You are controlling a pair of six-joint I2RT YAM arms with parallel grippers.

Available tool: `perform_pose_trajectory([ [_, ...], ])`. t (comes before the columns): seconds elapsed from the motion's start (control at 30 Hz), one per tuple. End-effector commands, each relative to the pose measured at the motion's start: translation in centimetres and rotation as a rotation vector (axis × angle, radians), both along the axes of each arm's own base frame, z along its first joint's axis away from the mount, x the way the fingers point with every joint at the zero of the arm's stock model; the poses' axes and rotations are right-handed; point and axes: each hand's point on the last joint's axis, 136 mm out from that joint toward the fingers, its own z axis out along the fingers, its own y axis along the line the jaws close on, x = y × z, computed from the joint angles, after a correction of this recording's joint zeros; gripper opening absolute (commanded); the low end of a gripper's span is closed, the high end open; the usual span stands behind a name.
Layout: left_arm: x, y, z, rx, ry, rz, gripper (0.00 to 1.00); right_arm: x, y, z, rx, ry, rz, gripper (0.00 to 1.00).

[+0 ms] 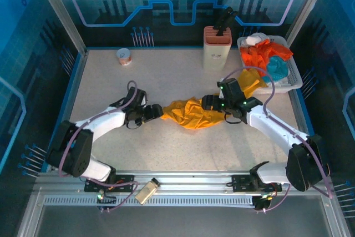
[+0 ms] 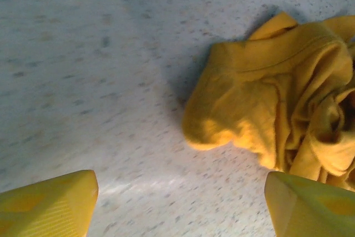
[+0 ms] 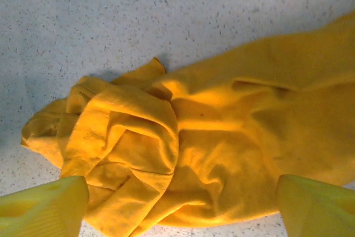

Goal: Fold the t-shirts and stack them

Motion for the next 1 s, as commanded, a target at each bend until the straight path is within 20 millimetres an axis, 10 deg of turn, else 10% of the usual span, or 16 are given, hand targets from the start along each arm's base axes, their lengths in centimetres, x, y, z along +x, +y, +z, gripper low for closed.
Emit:
perform_pose_trajectory([
  [0.0, 2.8, -3.5, 2.4, -0.063, -0.079, -0.056, 0.79, -0.6, 2.0, -0.8, 0.136, 0.039, 0.075, 0.85],
  [0.43, 1.0, -2.4, 1.8, 0.018, -0.063, -0.06, 0.76, 2.5, 8.3, -6.5, 0.249, 0.17, 0.192, 0.67],
  [0.67, 0.0, -1.4, 2.6, 0.038, -0.069, -0.055, 0.75, 1.4, 9.1, -3.0, 0.176, 0.034, 0.281, 0.02],
  [0.97, 0.5, -0.9, 4.2, 0.031, -0.101, -0.06, 0.76, -2.9, 5.5, 2.4, 0.076, -0.21, 0.348, 0.0],
])
